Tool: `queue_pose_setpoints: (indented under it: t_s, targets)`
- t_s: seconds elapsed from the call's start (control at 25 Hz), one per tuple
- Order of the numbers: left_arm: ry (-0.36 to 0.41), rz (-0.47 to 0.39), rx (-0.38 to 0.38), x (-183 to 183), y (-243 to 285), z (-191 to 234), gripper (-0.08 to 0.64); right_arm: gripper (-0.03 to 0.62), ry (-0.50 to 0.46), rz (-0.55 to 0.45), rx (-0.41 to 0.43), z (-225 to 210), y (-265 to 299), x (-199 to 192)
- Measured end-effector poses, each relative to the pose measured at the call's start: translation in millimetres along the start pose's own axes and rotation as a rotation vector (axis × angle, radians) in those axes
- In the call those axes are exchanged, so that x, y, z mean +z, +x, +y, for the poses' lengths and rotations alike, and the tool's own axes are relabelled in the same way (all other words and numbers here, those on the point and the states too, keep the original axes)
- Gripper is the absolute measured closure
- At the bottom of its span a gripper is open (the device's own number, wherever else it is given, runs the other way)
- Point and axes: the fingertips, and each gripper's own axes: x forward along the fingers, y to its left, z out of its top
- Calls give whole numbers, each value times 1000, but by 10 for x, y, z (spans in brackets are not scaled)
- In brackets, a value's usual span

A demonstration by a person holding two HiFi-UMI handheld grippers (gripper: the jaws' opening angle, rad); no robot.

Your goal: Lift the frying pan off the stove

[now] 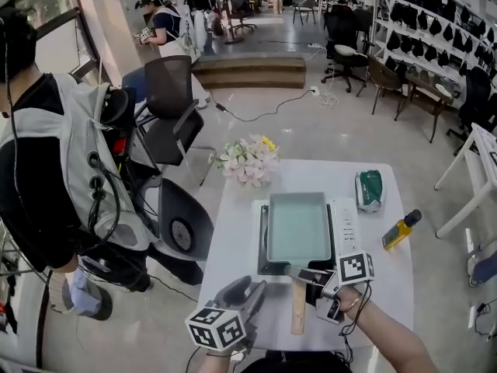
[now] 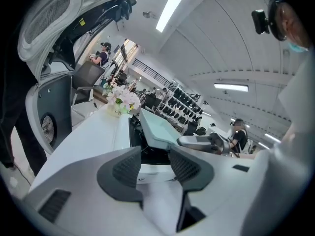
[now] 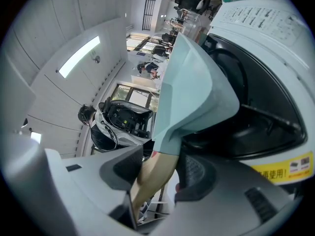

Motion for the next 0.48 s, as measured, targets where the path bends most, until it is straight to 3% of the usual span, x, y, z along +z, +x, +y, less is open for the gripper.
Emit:
queue_pose_setpoints:
  t_s: [0.48]
  targets:
    - [-200,92,-232,-37,77,-431,388,391,4,-1,3,67,50,-24]
